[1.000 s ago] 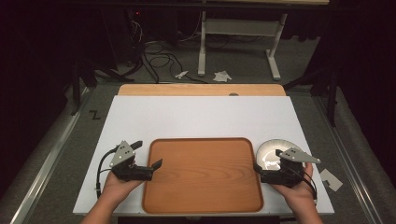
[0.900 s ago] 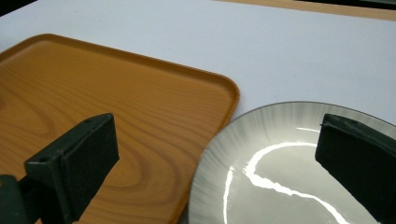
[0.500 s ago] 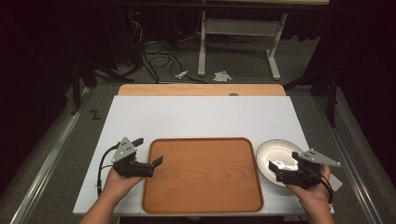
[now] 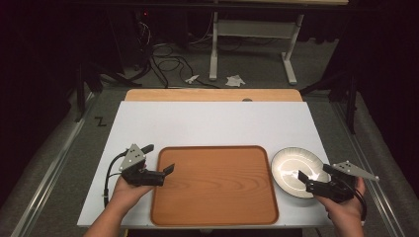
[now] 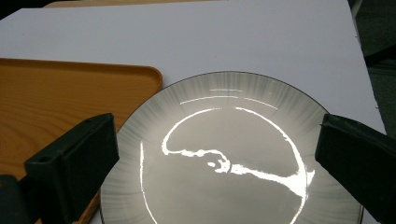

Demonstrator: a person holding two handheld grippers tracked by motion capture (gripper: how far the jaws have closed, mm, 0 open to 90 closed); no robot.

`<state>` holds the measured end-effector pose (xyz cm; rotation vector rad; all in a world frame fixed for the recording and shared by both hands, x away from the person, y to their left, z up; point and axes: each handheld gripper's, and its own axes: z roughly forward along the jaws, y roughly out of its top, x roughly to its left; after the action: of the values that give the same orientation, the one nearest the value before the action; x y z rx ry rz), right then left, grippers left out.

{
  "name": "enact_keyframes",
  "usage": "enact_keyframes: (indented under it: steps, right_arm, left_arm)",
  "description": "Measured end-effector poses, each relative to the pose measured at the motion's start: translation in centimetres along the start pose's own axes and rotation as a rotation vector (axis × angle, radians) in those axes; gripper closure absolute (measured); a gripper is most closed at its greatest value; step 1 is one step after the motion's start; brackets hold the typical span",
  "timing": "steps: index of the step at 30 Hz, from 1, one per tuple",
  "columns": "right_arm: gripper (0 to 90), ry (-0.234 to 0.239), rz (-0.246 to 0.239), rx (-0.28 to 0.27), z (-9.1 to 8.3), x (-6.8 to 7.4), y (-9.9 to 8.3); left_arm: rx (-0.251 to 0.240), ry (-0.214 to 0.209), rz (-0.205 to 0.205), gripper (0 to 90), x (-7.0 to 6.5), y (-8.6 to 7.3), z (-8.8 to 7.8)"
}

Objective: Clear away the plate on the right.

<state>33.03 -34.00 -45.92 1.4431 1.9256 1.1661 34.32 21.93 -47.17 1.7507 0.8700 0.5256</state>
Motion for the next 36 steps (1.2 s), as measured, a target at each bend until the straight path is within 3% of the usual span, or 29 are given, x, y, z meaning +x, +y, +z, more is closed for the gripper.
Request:
enact_keyframes:
  steps: [7,15,22,26,29,30,36]
  right_arm:
    - [0.1,-0.025,0.027,0.009,-0.3,-0.8,-0.2]
    - [1.5,-0.046,0.159,0.038,-0.4,-2.7,-1.1]
    - [2.3,-0.049,0.227,0.043,-0.7,-3.6,-1.5]
    - [2.6,-0.027,0.298,0.043,-0.8,-4.1,-1.8]
    - [2.6,-0.021,0.324,0.042,-0.9,-4.3,-1.9]
    - [2.8,-0.018,0.350,0.051,-0.8,-4.5,-2.0]
    - [3.6,-0.009,0.401,0.100,-0.6,-4.9,-2.5]
  left_arm:
    - [0.001,-0.004,0.001,0.4,-0.1,0.0,0.0]
    - [0.006,-0.009,0.007,0.4,-0.1,0.0,0.1]
    - [0.004,-0.013,0.007,0.4,-0.2,0.0,0.0]
    - [0.004,-0.015,0.006,0.4,-0.2,0.0,0.0]
    - [0.004,-0.016,0.006,0.4,-0.2,0.0,0.1]
    - [0.005,-0.017,0.006,0.4,-0.2,0.0,0.1]
    - [0.005,-0.022,0.007,0.4,-0.2,0.0,0.1]
